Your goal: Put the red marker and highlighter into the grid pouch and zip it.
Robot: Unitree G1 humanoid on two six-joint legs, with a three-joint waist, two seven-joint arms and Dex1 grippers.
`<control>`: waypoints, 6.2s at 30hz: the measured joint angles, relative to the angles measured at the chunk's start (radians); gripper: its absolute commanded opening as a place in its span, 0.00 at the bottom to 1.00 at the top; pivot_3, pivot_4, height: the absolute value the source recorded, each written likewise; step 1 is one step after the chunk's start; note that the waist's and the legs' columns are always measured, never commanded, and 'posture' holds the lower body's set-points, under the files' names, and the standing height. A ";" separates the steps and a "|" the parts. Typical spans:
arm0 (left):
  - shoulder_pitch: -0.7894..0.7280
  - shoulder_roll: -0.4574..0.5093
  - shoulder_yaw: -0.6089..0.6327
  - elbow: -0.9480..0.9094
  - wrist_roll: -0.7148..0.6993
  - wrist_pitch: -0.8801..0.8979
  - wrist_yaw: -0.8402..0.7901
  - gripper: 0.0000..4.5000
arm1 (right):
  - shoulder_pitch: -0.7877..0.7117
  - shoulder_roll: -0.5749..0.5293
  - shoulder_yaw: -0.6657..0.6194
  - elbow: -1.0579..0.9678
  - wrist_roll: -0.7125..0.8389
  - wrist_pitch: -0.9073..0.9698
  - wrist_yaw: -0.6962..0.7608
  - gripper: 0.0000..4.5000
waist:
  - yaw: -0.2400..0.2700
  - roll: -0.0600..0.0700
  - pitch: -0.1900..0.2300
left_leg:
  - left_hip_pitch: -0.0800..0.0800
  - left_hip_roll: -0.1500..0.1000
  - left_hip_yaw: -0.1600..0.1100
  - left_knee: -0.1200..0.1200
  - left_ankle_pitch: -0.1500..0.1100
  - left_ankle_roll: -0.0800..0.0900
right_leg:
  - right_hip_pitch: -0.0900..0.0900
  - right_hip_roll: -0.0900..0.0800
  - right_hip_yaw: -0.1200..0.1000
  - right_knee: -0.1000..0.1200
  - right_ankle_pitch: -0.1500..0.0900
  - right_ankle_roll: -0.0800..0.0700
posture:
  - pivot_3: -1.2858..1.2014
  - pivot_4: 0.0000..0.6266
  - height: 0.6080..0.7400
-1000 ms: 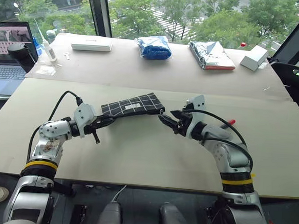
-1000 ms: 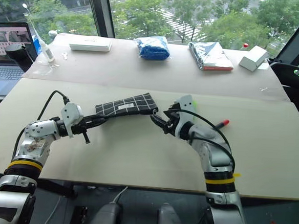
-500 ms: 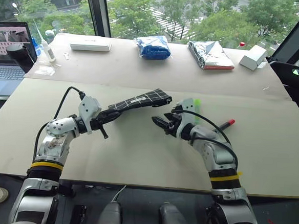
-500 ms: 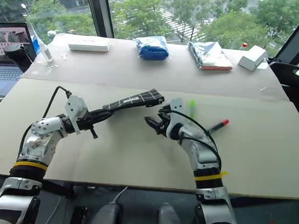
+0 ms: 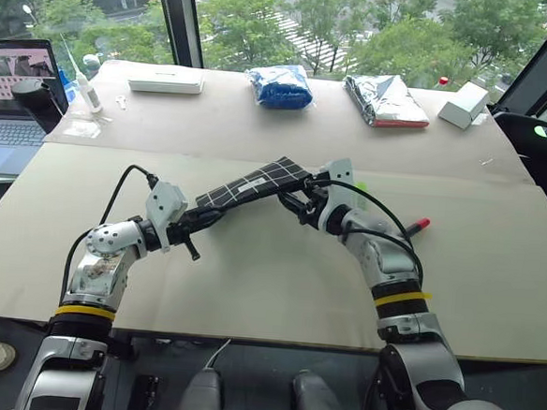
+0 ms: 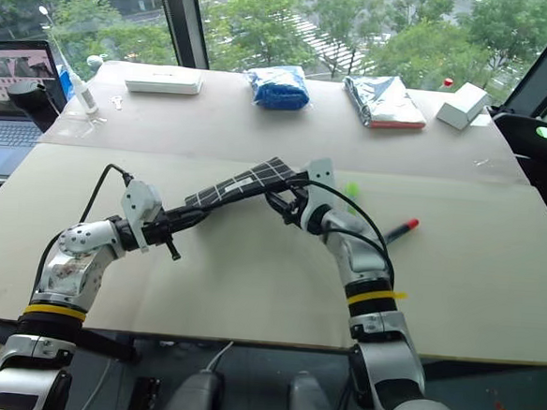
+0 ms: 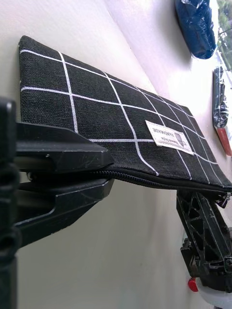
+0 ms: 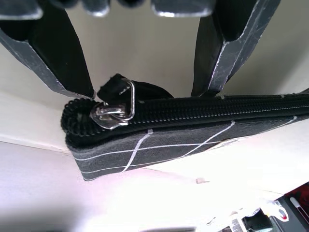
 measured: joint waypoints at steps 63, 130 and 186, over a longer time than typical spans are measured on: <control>-0.045 -0.022 -0.010 0.063 0.009 -0.002 -0.001 0.00 | 0.024 0.147 0.207 -0.163 -0.029 0.113 0.169 0.77 | 0.000 0.000 0.000 | 0.000 0.000 0.000 0.000 0.000 0.000 | 0.000 0.000 0.000 0.000 0.000 0.000 | 0.52 0.24 1.00; 0.004 -0.073 -0.027 0.055 0.024 -0.037 0.029 0.00 | 0.379 0.042 -0.302 -0.672 -0.149 0.462 -0.661 0.92 | 0.020 0.000 0.000 | 0.000 0.000 0.001 -0.002 0.000 0.000 | 0.001 0.000 0.001 -0.004 -0.002 0.003 | 0.52 0.24 1.00; 0.008 -0.051 -0.024 0.034 0.004 -0.009 0.040 0.00 | 0.274 -0.035 -0.351 -0.533 -0.091 0.289 -0.520 0.13 | 0.000 0.005 0.004 | -0.001 -0.001 0.002 -0.002 0.000 0.000 | 0.001 -0.001 0.002 -0.005 -0.002 0.003 | 0.52 0.24 1.00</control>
